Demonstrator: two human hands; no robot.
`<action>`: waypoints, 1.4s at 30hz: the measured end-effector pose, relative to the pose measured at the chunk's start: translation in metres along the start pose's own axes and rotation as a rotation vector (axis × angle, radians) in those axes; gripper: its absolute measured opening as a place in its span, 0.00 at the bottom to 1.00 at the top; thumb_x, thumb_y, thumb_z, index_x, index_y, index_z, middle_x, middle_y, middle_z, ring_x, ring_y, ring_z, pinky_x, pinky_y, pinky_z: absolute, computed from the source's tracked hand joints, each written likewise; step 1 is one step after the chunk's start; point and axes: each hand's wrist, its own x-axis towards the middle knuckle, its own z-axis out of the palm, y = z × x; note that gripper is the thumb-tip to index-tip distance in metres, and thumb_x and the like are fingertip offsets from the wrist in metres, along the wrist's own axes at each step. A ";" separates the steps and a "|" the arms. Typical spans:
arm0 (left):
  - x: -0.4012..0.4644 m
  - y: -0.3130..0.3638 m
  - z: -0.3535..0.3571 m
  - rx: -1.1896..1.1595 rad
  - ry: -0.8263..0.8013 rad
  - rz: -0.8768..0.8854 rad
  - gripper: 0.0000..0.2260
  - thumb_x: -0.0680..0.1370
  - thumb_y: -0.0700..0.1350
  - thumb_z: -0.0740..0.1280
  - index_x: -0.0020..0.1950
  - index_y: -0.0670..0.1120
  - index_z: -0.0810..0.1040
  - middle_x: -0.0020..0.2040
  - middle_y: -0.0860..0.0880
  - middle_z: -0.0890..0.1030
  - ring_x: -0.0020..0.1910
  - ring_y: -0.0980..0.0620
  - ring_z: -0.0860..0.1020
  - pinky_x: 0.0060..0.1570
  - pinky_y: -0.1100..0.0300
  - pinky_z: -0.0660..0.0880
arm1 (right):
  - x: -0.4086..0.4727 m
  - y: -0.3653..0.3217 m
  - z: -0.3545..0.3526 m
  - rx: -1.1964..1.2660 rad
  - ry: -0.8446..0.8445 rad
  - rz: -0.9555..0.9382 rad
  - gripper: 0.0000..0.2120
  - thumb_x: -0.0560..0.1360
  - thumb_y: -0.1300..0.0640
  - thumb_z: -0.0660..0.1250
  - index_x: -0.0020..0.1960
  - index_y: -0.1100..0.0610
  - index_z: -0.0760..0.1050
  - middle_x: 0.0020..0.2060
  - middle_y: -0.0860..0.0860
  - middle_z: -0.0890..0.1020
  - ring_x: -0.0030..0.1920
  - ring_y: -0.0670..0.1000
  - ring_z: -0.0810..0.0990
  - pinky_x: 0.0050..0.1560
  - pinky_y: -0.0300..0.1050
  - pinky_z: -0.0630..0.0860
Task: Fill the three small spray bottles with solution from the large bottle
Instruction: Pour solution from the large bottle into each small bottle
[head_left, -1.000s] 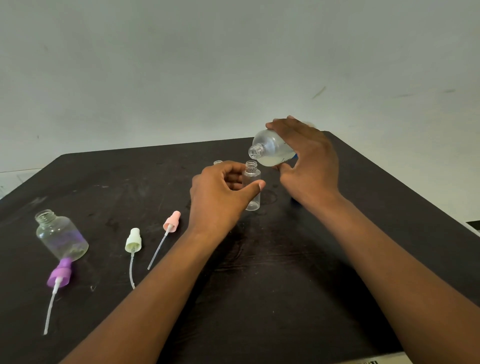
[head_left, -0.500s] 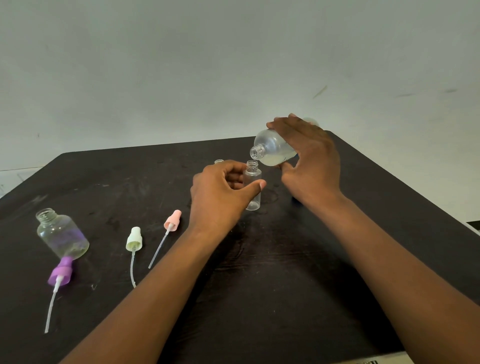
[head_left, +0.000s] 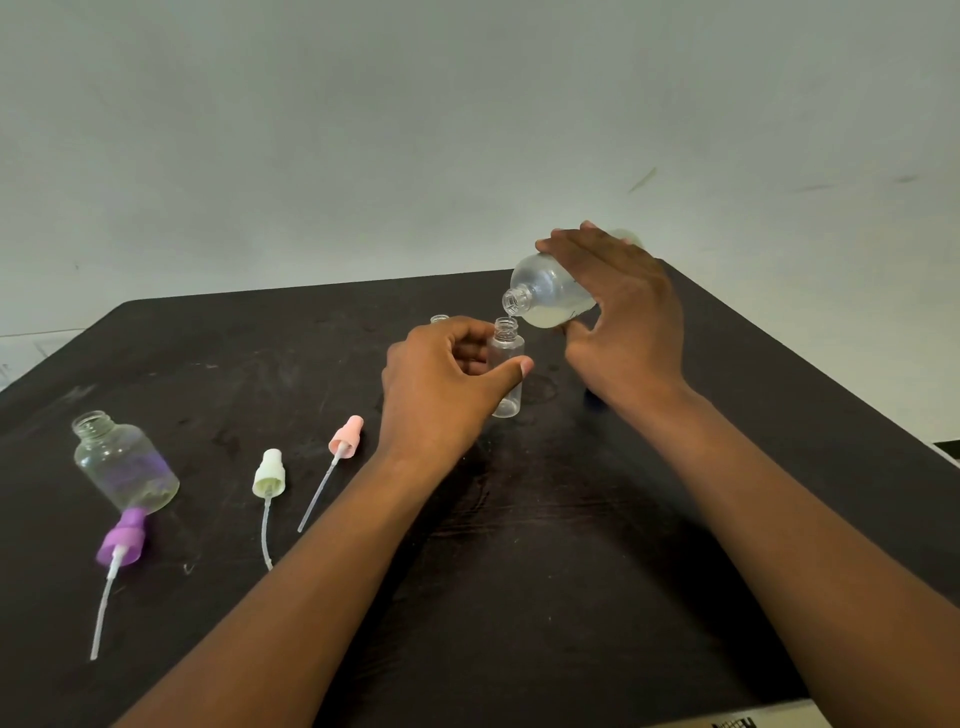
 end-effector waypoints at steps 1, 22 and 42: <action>0.000 0.000 0.000 0.003 0.000 0.002 0.16 0.71 0.52 0.84 0.55 0.50 0.87 0.41 0.57 0.87 0.41 0.61 0.86 0.49 0.56 0.86 | 0.000 0.000 0.000 0.000 -0.001 0.000 0.34 0.67 0.72 0.75 0.71 0.52 0.79 0.70 0.47 0.80 0.76 0.51 0.73 0.75 0.59 0.70; 0.000 -0.002 0.000 -0.005 0.004 0.000 0.16 0.70 0.52 0.84 0.55 0.51 0.87 0.41 0.57 0.87 0.41 0.60 0.86 0.49 0.55 0.86 | 0.000 0.002 0.002 0.003 0.019 -0.026 0.34 0.66 0.74 0.72 0.70 0.53 0.79 0.69 0.48 0.80 0.75 0.53 0.74 0.72 0.60 0.72; 0.001 -0.003 0.002 -0.010 0.004 -0.003 0.16 0.70 0.52 0.84 0.55 0.51 0.87 0.41 0.57 0.87 0.41 0.60 0.86 0.50 0.55 0.86 | 0.000 0.003 0.002 -0.007 0.034 -0.033 0.35 0.66 0.74 0.72 0.69 0.52 0.79 0.68 0.48 0.81 0.75 0.52 0.74 0.73 0.60 0.71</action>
